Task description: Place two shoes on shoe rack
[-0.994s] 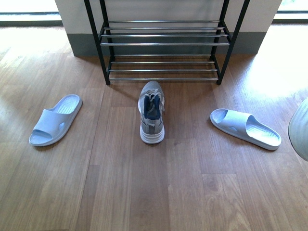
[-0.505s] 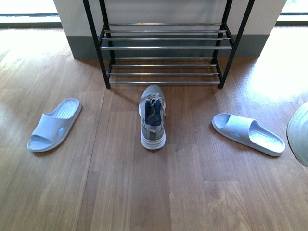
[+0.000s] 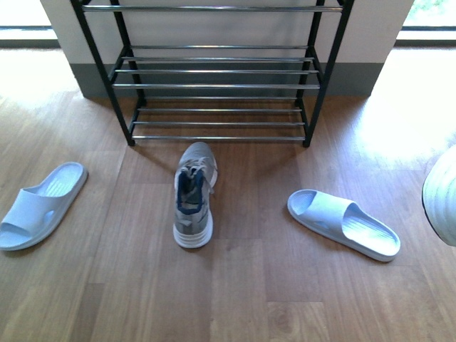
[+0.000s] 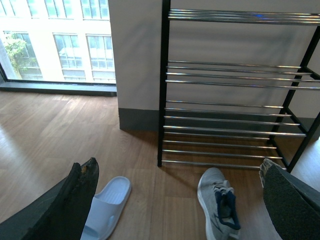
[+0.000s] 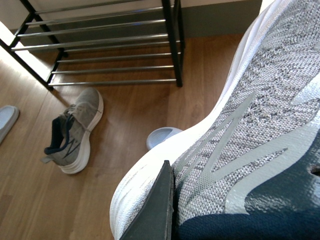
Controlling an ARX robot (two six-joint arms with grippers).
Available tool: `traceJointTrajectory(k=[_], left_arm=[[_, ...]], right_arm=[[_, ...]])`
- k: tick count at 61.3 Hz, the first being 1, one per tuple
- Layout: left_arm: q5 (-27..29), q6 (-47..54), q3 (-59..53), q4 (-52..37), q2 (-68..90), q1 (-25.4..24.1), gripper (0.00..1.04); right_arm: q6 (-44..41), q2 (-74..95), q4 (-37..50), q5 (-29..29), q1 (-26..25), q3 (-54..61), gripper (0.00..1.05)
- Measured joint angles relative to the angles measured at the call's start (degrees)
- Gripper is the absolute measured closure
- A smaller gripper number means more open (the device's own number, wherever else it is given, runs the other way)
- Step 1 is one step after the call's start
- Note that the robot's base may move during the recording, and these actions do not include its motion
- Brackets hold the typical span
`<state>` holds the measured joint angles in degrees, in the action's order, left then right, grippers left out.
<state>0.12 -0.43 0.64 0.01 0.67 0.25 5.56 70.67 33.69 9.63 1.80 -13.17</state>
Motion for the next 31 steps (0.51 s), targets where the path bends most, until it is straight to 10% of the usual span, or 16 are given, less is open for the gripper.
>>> traceJointTrajectory(k=[13, 18, 23, 31], left_arm=[[-0.1, 0.0, 0.0, 0.0, 0.0, 0.0, 0.09], [14.8, -0.5, 3.2, 5.0, 7.5, 5.2, 0.09], [23.6, -0.4, 5.9, -3.6, 23.9, 7.3, 0.09], [18.4, 2.4, 12.6, -22.4, 53.2, 8.8, 0.09]], right_arm=[[0.0, -0.1, 0.0, -1.2, -0.5, 0.1, 1.03], [0.0, 0.0, 0.0, -0.7, -0.5, 0.1, 1.03], [0.0, 0.0, 0.0, -0.4, -0.3, 0.2, 1.03], [0.0, 0.0, 0.0, 0.0, -0.2, 0.2, 1.03]])
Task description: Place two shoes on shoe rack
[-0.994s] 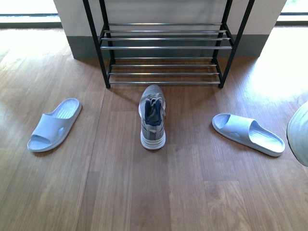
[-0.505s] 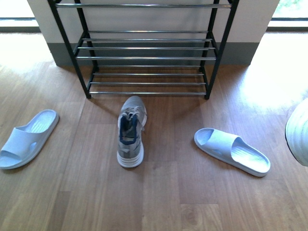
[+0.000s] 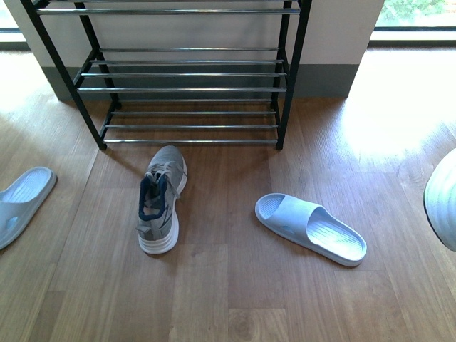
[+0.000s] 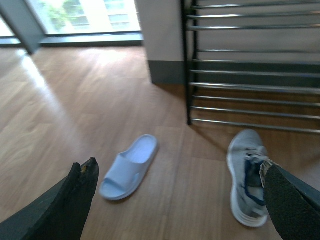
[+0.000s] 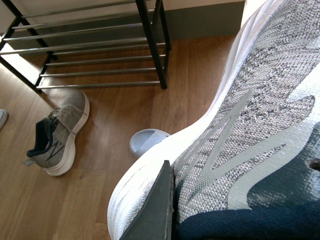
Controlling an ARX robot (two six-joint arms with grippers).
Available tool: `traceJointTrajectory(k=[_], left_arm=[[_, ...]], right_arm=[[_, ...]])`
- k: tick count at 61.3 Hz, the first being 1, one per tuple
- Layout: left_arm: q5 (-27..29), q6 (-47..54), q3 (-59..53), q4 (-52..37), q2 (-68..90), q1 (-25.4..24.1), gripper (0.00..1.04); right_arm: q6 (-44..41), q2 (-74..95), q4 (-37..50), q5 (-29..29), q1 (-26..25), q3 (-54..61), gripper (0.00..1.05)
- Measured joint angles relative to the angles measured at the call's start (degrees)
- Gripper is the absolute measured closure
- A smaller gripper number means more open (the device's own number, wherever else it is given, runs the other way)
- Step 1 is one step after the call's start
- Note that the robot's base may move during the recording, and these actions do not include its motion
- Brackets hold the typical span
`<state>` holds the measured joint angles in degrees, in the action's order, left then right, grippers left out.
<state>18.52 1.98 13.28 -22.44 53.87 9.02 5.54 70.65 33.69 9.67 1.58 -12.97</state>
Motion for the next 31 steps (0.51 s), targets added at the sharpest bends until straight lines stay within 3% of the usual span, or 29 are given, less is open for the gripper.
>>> traceJointTrajectory(k=[7, 19, 31], left_arm=[[-5.2, 3.5, 8.0, -8.9, 23.5, 1.5, 0.09], [-12.9, 6.7, 22.7, -11.6, 57.4, 4.8, 0.09], [-13.7, 2.8, 45.6, -9.8, 88.4, 7.9, 0.09]], right_arm=[[0.0, 0.0, 0.0, -0.2, 0.0, 0.0, 1.03], [0.0, 0.0, 0.0, -0.4, 0.0, 0.0, 1.03], [0.0, 0.0, 0.0, -0.4, 0.0, 0.0, 1.03]])
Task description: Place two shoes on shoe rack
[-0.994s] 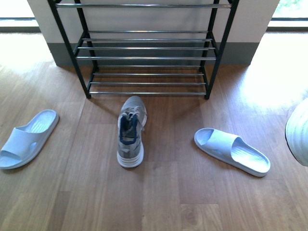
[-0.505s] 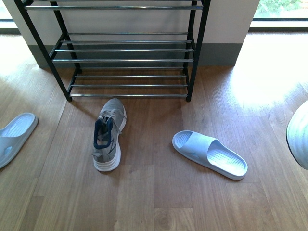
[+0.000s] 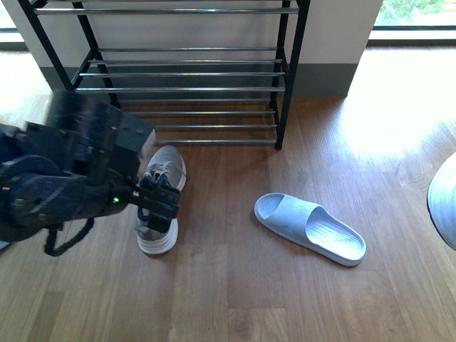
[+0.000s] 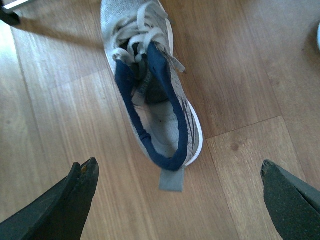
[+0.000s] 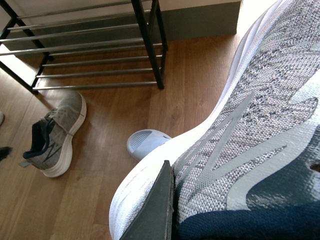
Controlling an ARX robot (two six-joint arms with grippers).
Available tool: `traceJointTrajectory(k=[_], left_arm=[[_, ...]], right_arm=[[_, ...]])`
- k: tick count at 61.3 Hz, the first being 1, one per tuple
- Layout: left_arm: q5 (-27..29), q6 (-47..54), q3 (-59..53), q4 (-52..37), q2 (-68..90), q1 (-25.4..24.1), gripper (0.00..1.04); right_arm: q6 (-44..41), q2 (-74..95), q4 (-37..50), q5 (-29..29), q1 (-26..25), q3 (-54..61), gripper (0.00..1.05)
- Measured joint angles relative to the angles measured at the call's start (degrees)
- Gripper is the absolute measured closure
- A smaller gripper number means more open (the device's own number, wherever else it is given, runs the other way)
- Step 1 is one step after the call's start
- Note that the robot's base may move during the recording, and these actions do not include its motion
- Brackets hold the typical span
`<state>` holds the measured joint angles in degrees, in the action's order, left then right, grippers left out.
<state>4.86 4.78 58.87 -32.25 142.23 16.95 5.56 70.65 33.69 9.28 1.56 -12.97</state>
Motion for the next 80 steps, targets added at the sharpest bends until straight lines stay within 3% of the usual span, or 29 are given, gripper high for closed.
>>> traceJointTrajectory(k=[18, 44, 59, 75, 80], left_arm=[[0.8, -2.1, 18.7, 7.1, 16.8, -0.5, 0.09], [1.1, -4.2, 28.9, 11.7, 23.5, -0.8, 0.10], [2.4, -4.5, 28.9, 12.3, 23.6, -0.9, 0.61], [2.0, -5.2, 23.1, 7.7, 20.4, -1.6, 0.96], [2.0, -5.3, 20.2, 6.0, 18.7, -2.2, 1.03]], right_arm=[[0.0, 0.0, 0.0, 0.0, 0.0, 0.0, 1.03], [0.0, 0.0, 0.0, 0.0, 0.0, 0.0, 1.03], [0.0, 0.0, 0.0, 0.0, 0.0, 0.0, 1.03], [0.0, 0.0, 0.0, 0.0, 0.0, 0.0, 1.03], [0.0, 0.0, 0.0, 0.0, 0.0, 0.0, 1.03]])
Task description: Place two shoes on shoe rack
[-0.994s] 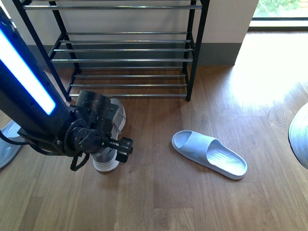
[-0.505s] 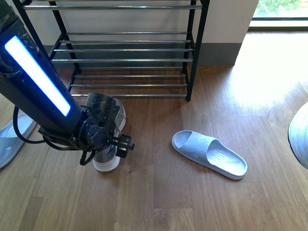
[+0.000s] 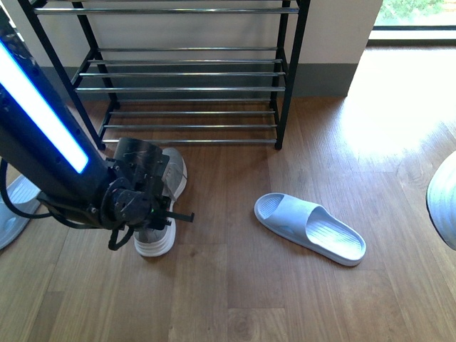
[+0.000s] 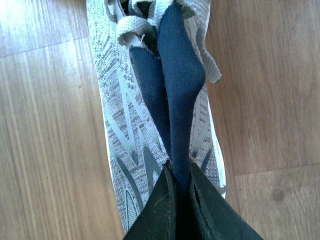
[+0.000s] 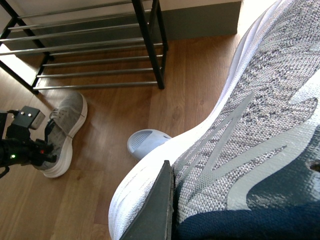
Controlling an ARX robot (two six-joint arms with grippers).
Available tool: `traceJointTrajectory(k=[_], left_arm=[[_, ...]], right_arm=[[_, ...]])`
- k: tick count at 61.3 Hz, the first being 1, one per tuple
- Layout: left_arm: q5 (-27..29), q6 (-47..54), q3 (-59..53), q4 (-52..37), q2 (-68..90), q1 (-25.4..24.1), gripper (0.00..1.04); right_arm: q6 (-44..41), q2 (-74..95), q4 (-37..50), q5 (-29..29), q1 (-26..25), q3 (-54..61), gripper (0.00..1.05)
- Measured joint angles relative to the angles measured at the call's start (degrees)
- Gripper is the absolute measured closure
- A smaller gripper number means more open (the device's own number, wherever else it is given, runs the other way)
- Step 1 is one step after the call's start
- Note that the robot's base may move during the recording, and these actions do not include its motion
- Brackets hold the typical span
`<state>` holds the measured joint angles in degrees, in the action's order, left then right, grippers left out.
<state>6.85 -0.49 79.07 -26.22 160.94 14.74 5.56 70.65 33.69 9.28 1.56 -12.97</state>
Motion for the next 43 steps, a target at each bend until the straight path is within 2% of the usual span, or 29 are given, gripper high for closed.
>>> traceJointTrajectory(k=[23, 43], left_arm=[[0.8, 2.0, -20.2, -11.6, -18.1, -3.2, 1.03], [0.4, 9.5, -39.8, -12.4, -47.0, -3.2, 1.03]], right_arm=[[0.0, 0.0, 0.0, 0.0, 0.0, 0.0, 1.03], [0.0, 0.0, 0.0, 0.0, 0.0, 0.0, 1.03]])
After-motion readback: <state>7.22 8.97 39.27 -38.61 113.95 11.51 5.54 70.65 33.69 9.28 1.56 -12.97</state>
